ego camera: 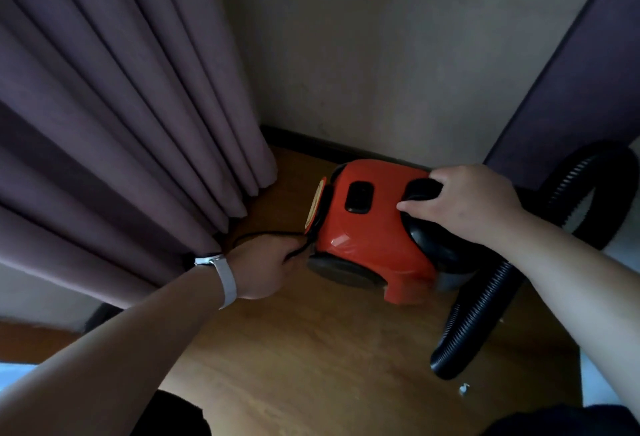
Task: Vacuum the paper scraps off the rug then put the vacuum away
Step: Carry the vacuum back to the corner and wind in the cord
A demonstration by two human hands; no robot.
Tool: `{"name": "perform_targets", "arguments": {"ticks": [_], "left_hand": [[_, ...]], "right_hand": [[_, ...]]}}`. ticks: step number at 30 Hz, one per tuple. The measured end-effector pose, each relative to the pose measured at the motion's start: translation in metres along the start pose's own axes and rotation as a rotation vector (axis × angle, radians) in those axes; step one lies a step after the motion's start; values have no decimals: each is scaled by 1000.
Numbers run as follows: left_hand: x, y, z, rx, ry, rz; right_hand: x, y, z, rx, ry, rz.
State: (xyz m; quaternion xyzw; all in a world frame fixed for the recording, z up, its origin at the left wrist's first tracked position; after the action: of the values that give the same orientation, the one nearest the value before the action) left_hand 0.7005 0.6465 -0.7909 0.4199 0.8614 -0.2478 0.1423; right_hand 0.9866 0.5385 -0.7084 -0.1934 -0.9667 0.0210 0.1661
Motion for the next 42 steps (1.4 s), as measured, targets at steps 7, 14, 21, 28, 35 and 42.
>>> {"name": "perform_targets", "arguments": {"ticks": [7, 14, 21, 28, 35, 42], "left_hand": [[-22, -7, -38, -95, 360, 114], [-10, 3, -47, -188, 176, 203], [15, 4, -50, -164, -102, 99], [20, 4, -53, -258, -270, 16], [30, 7, -46, -233, -461, -52], [36, 9, -28, -181, -666, -140]], "right_hand": [[3, 2, 1, 44, -15, -90], [23, -3, 0, 116, -107, -321], [31, -9, -6, 143, -118, -429], [32, -15, -17, 124, -79, -406], [36, -19, -21, 149, -63, -425], [28, -15, -15, 157, 46, -347]]}}
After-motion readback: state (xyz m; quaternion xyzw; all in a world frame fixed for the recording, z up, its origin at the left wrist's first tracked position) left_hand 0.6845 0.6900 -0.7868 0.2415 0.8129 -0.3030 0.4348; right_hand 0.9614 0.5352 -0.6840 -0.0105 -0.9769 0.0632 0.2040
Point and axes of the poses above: each hand's wrist, its own y-axis towards the middle knuckle, its own z-axis out of the palm, x = y × z, the point moved 2 cm from there along y, towards the middle knuckle, and after that the axes turned 6 degrees about x, right-handed, at the moved point
